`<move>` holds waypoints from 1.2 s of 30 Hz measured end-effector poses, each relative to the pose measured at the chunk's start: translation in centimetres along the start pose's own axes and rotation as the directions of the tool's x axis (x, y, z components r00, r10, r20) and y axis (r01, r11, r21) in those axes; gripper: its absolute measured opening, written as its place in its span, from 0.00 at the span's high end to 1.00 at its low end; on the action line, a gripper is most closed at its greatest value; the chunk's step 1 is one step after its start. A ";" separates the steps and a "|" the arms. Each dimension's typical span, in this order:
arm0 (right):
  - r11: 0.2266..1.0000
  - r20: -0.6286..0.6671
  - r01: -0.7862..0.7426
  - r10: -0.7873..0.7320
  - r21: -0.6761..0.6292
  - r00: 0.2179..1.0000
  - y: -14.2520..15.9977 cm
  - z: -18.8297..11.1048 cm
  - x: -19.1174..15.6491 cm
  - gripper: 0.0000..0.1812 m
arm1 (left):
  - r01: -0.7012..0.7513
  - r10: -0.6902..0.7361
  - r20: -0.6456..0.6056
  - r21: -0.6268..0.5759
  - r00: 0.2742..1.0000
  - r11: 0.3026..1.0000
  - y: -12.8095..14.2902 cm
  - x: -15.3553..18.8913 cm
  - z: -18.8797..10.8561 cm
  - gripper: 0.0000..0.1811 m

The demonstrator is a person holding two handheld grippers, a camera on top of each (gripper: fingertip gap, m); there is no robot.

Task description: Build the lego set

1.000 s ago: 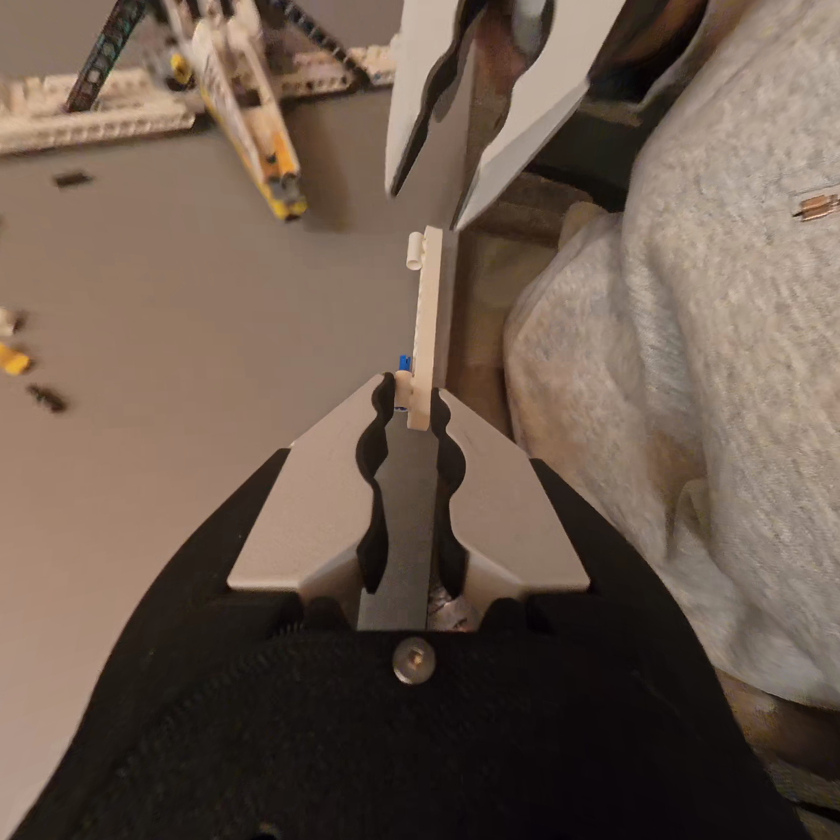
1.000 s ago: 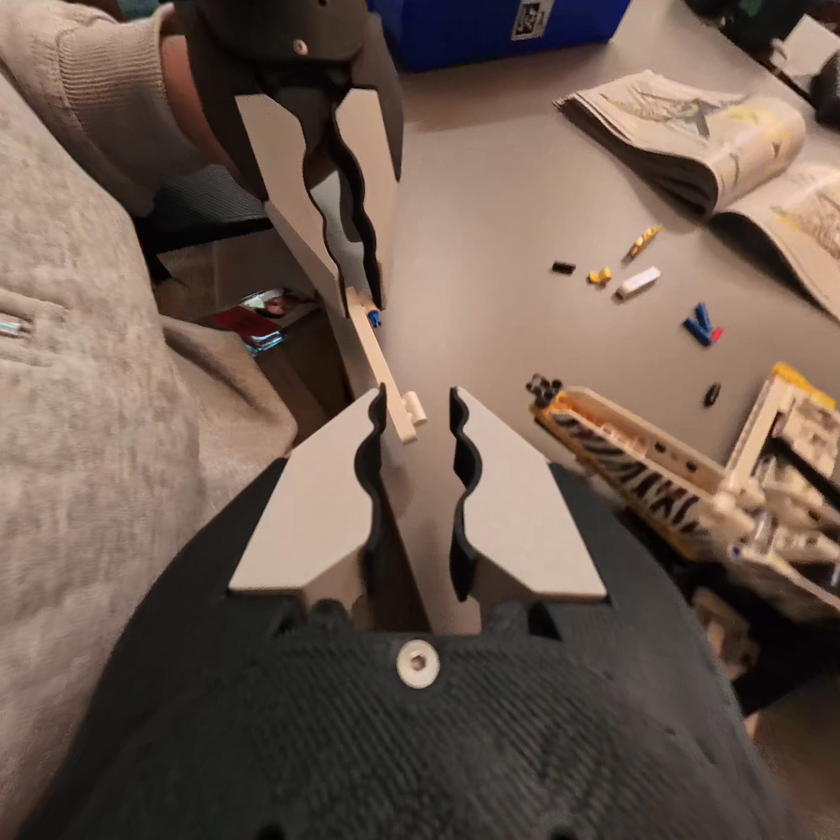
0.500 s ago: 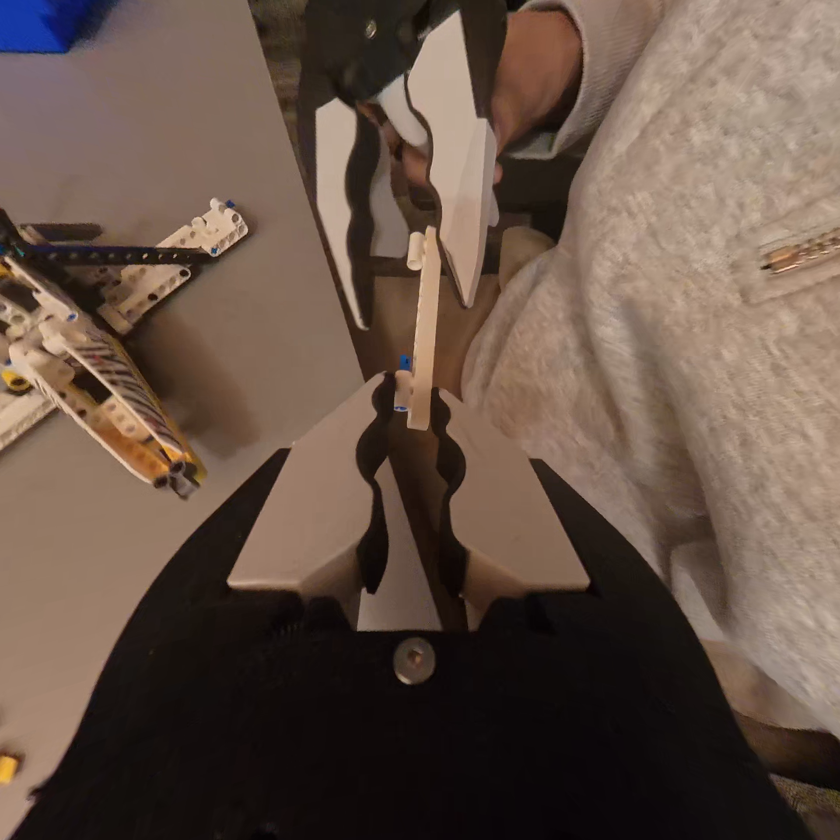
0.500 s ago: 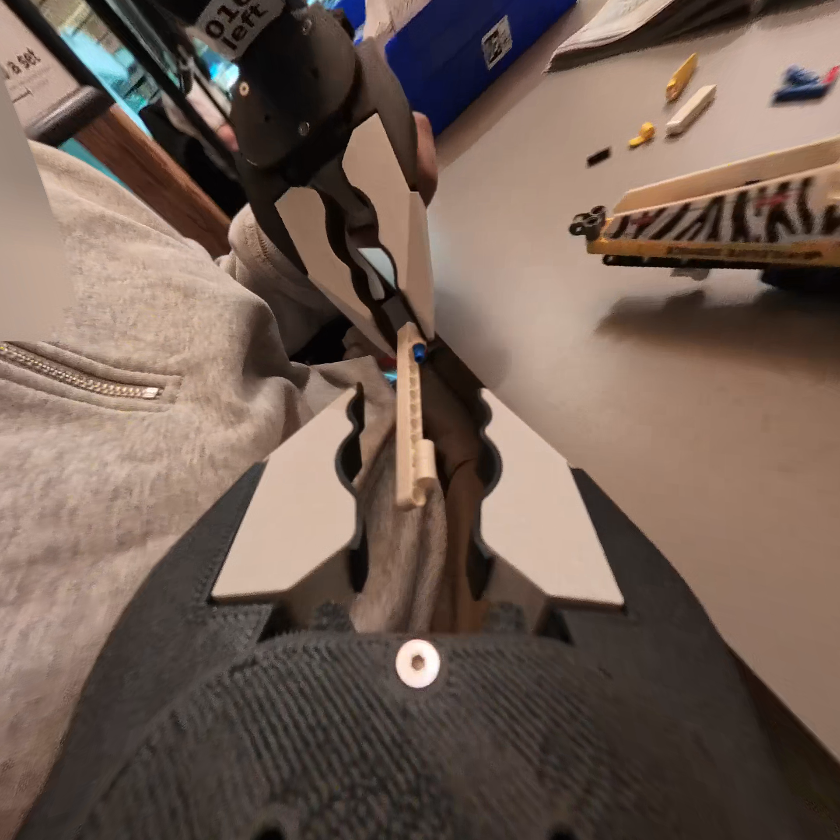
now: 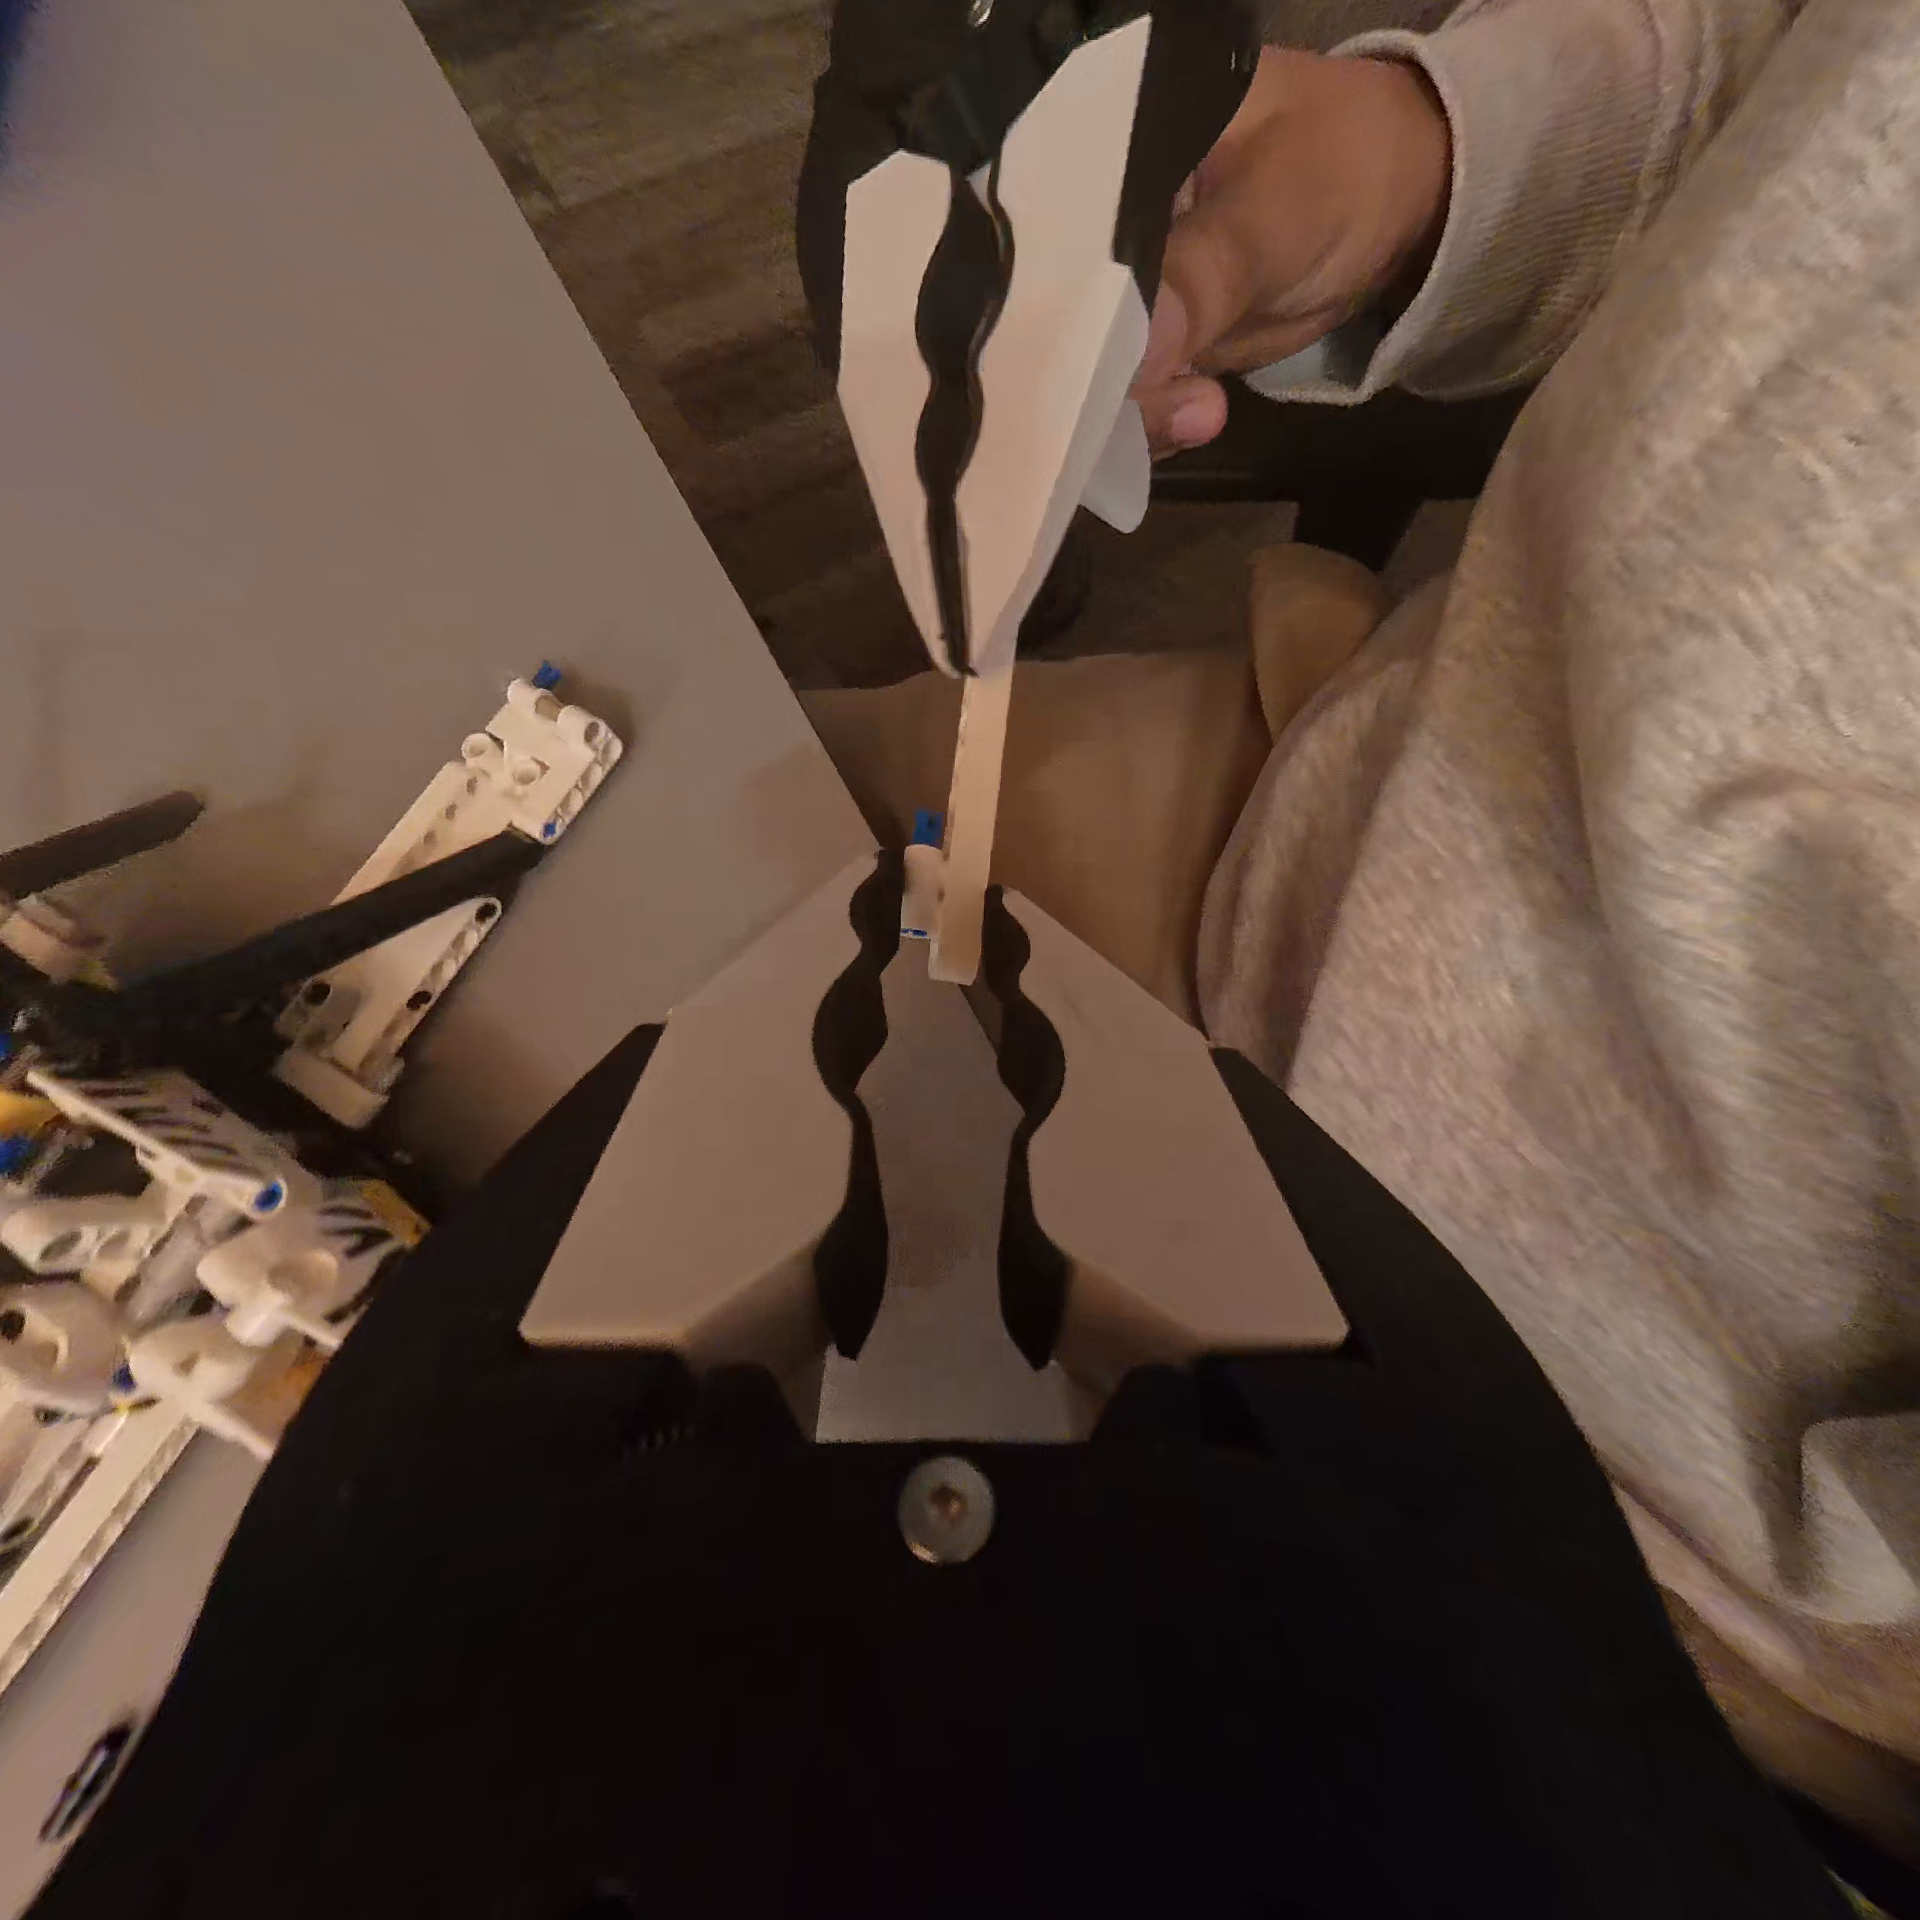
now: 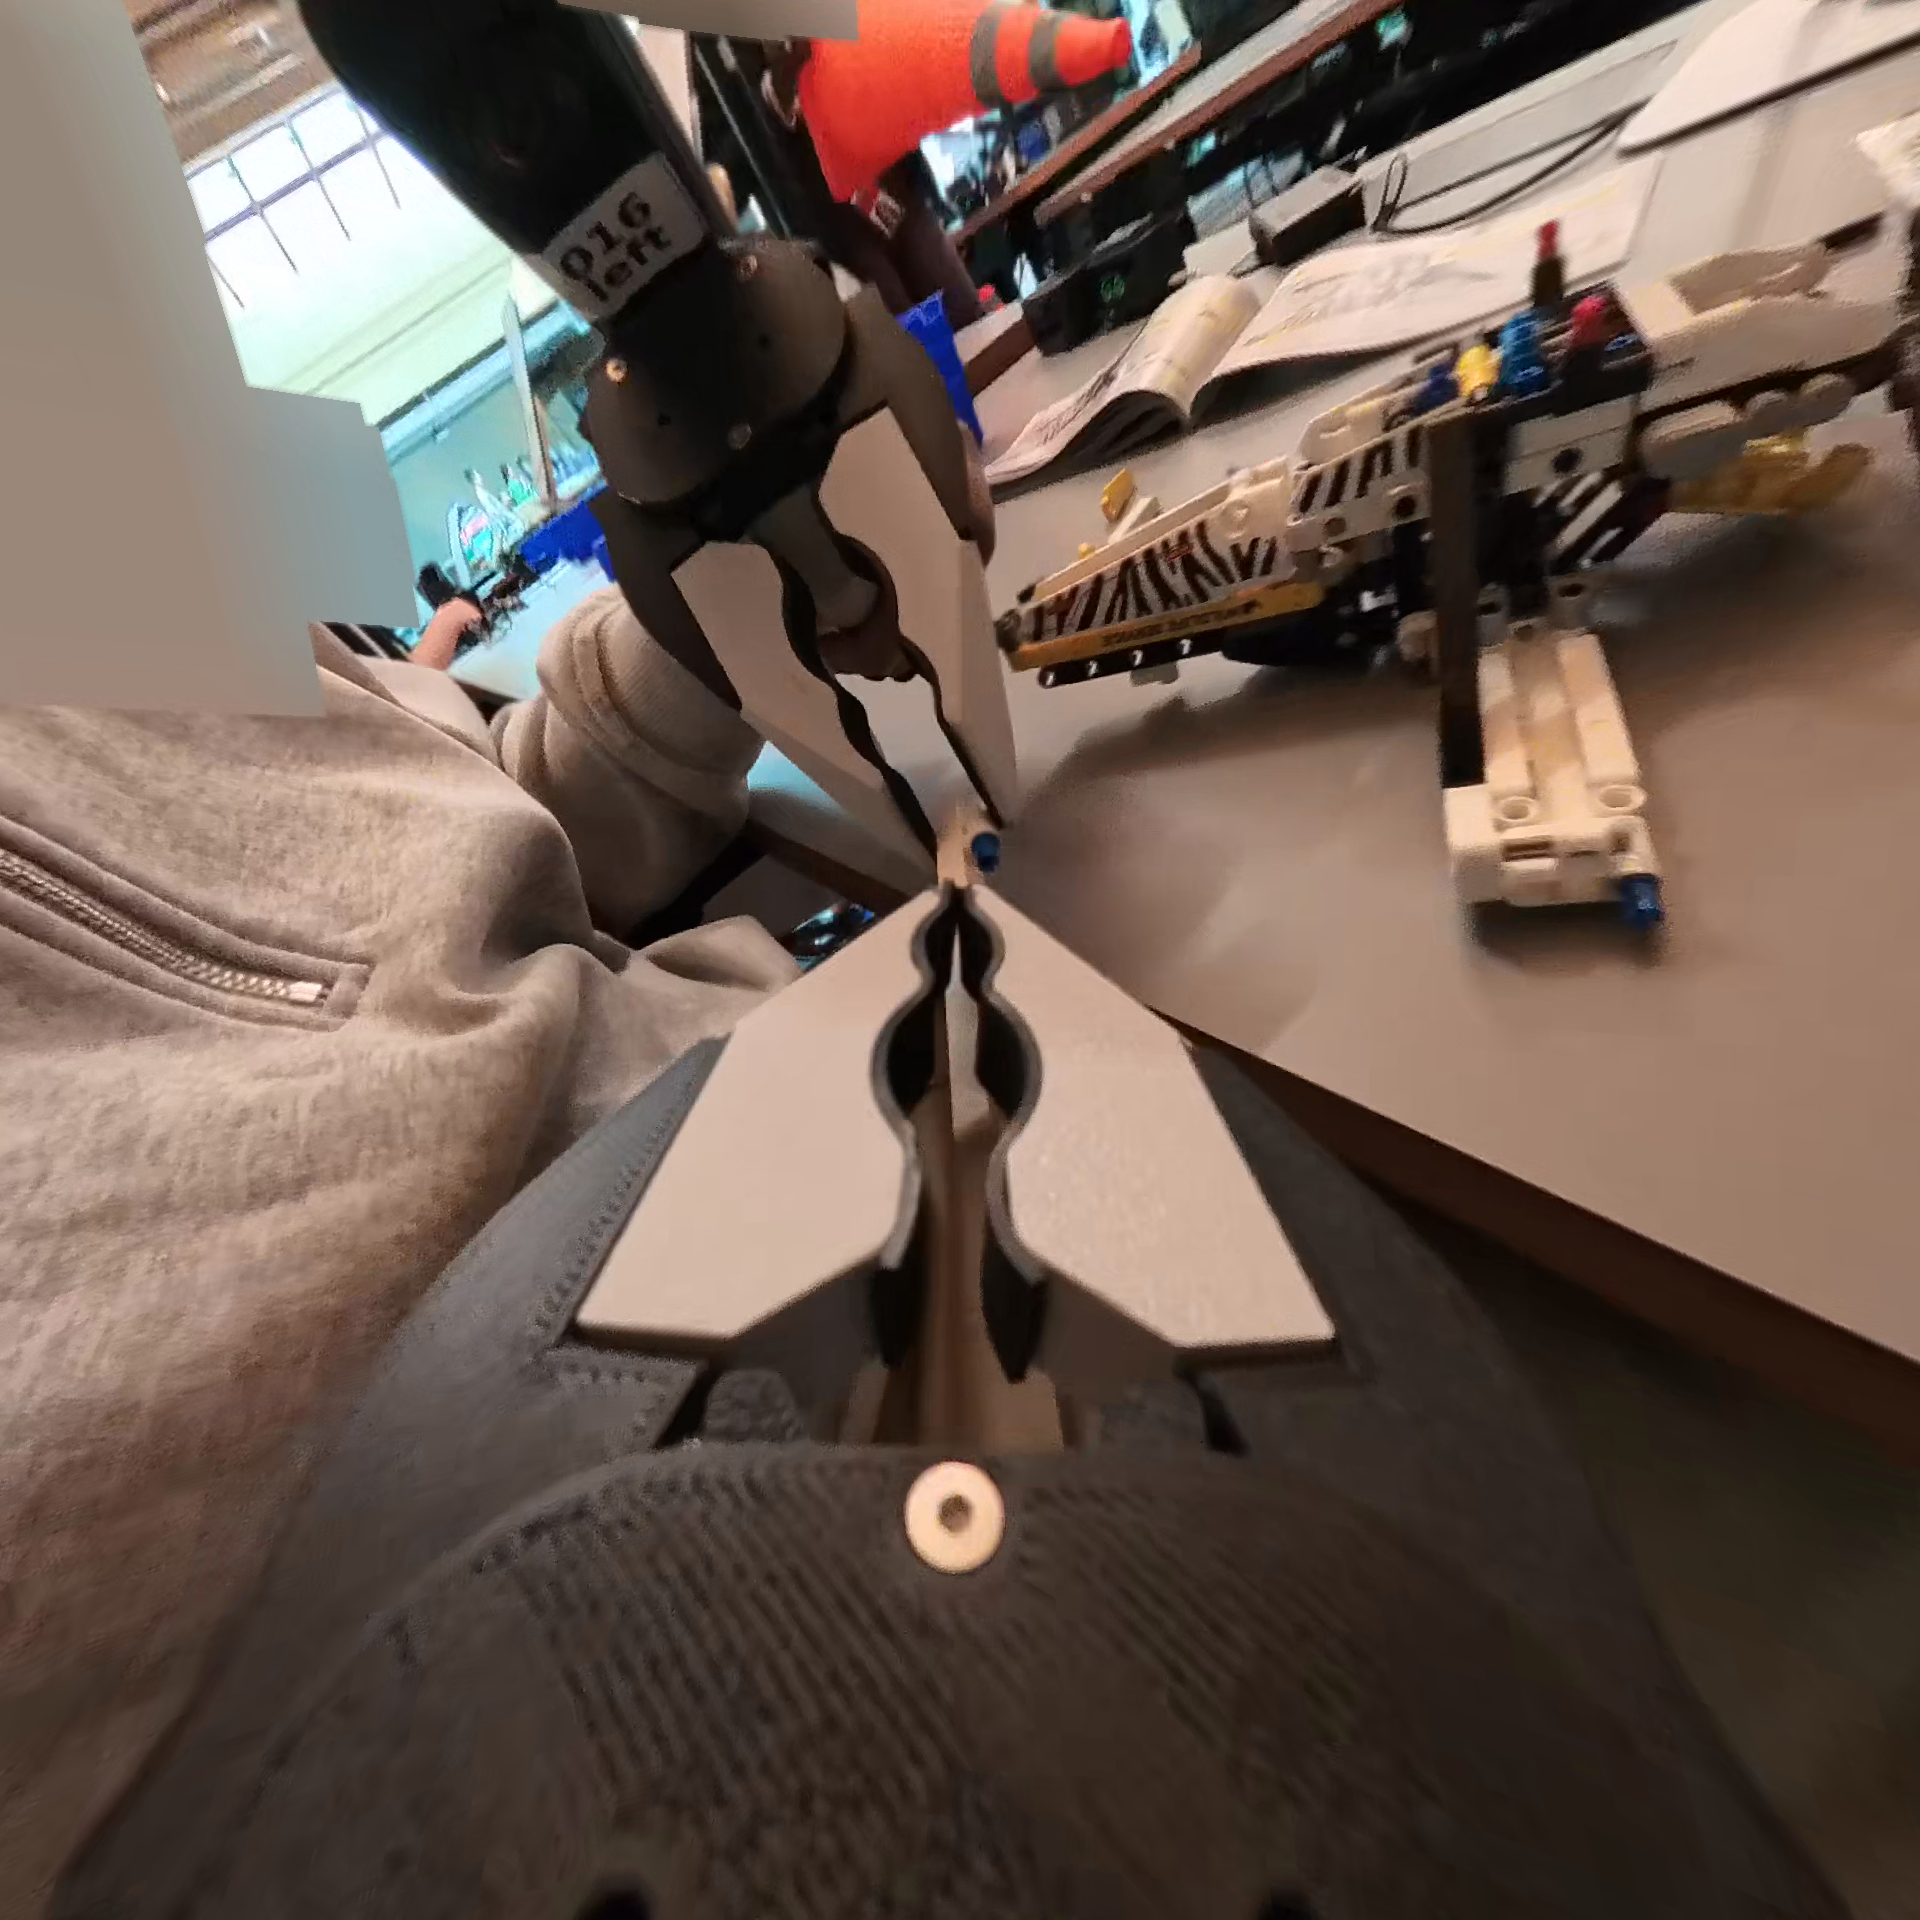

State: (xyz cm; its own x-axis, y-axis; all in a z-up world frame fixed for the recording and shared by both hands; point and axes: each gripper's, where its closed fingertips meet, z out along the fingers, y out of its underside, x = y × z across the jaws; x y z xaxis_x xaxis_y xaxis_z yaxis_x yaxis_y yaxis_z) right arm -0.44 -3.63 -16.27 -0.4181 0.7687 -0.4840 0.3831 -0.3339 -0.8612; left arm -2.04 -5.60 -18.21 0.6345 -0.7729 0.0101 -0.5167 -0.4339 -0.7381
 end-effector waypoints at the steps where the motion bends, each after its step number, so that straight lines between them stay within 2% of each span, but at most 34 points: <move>1: 1.000 0.000 -0.004 0.004 0.020 1.000 -0.2 -0.3 0.3 1.00 | 0.002 -0.002 -0.006 0.002 1.000 1.000 -0.2 -0.2 0.3 0.93; 4: 0.998 0.010 -0.022 0.021 0.063 1.000 -0.5 -1.1 1.1 1.00 | 0.004 -0.004 -0.010 0.003 1.000 1.000 -0.5 -0.7 1.0 0.93; 7: 0.992 0.018 -0.038 0.036 0.119 0.999 -1.1 -1.8 2.0 0.92 | 0.015 -0.015 -0.004 -0.008 1.000 1.000 -0.6 -1.3 1.5 0.93; 13: 0.985 0.046 -0.094 0.088 0.148 0.995 -1.0 -2.6 3.6 0.86 | 0.036 -0.036 0.009 -0.018 0.999 0.999 -1.1 -2.3 1.8 0.92; 19: 0.986 0.096 -0.105 0.094 0.126 0.991 -0.2 -2.1 3.5 0.87 | 0.056 -0.056 -0.002 -0.045 0.998 0.997 -1.4 -2.5 2.1 0.92; 24: 0.988 0.097 -0.081 0.069 0.132 0.993 -0.2 -1.9 3.4 1.00 | 0.059 -0.059 0.000 -0.072 0.998 0.996 -1.4 -2.5 2.1 0.93; 28: 0.986 0.125 -0.091 0.073 0.143 0.989 -0.3 -1.9 3.2 1.00 | 0.067 -0.066 0.008 -0.080 0.998 0.995 -1.3 -2.5 1.7 0.93; 33: 0.984 0.129 -0.097 0.078 0.150 0.989 -0.3 -1.7 3.2 0.93 | 0.078 -0.077 0.016 -0.077 0.997 0.994 -1.0 -2.8 1.2 0.92; 36: 0.984 0.129 -0.097 0.078 0.147 0.989 -0.2 -1.6 3.3 0.92 | 0.078 -0.077 0.017 -0.072 0.997 0.994 -0.9 -2.8 1.1 0.92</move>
State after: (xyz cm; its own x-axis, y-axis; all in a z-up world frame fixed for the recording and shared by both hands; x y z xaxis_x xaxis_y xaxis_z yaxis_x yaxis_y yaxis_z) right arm -0.59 -0.18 -17.41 -0.4897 0.6635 -0.5656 0.2962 -0.4835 -0.8237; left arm -2.69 -2.56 -18.27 0.6820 -0.7292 0.0553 -0.5058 -0.5250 -0.6846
